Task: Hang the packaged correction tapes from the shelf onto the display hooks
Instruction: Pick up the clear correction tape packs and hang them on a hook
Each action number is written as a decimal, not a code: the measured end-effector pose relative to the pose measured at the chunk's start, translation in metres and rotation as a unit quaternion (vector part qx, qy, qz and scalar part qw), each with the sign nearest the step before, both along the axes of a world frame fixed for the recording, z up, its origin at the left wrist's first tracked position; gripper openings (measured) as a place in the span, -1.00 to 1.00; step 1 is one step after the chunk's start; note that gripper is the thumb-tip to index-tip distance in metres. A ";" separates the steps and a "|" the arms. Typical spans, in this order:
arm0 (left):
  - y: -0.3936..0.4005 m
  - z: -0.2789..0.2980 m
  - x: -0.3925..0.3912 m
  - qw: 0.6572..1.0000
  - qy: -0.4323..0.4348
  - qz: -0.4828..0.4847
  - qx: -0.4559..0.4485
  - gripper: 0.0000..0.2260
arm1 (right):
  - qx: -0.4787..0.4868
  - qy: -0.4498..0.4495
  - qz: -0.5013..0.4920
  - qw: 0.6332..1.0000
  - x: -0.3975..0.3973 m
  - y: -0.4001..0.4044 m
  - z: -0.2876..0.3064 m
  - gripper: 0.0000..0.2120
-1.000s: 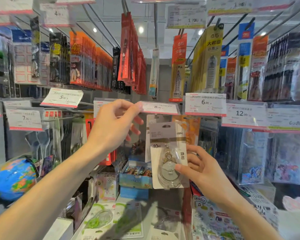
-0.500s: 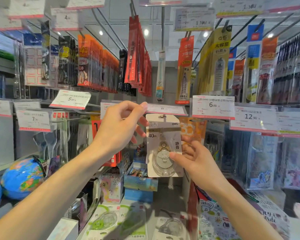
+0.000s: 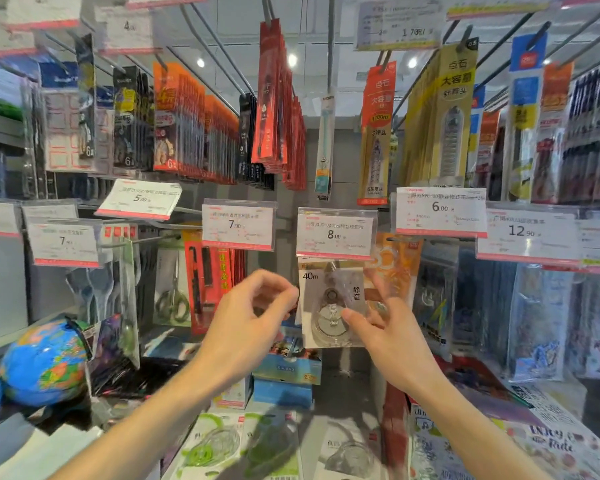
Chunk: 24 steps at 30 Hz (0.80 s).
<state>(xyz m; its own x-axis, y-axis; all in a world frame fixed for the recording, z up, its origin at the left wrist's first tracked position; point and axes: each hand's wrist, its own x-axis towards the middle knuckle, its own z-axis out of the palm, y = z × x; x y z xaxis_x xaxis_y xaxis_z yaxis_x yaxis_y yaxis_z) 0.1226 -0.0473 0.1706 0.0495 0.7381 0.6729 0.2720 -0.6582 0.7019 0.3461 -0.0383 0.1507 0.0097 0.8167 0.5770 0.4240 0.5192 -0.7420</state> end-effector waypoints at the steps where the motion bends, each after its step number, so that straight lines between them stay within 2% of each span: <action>1: 0.007 -0.008 0.001 1.000 0.020 0.023 -0.001 -0.95 | -0.004 -0.009 -0.009 1.000 -0.001 0.002 0.001 -0.30; 4: 0.029 -0.021 0.010 0.996 0.058 0.064 0.010 -0.67 | -0.002 -0.055 -0.046 0.997 -0.004 0.010 0.000 -0.31; 8: 0.051 -0.023 0.027 0.995 0.102 0.013 0.005 -0.36 | -0.001 -0.103 -0.069 0.992 -0.005 0.023 -0.003 -0.31; 14: 0.077 -0.030 0.036 0.992 0.124 0.016 -0.005 -0.36 | -0.024 -0.114 -0.071 0.991 -0.003 0.051 -0.008 -0.32; 20: 0.099 -0.024 0.041 0.994 0.106 0.006 -0.009 -0.40 | -0.039 -0.026 -0.049 0.998 -0.008 0.071 -0.004 -0.34; 24: 0.098 -0.020 0.046 0.995 0.102 0.003 -0.004 -0.44 | -0.053 -0.006 -0.033 0.998 -0.008 0.074 0.002 -0.33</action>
<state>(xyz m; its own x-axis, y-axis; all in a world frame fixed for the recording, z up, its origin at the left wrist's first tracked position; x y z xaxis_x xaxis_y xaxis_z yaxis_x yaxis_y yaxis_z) 0.1683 0.0503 0.1505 0.1797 0.7438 0.6438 0.4134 -0.6509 0.6367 0.3377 0.0356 0.1531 0.0597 0.8706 0.4884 0.4638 0.4090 -0.7859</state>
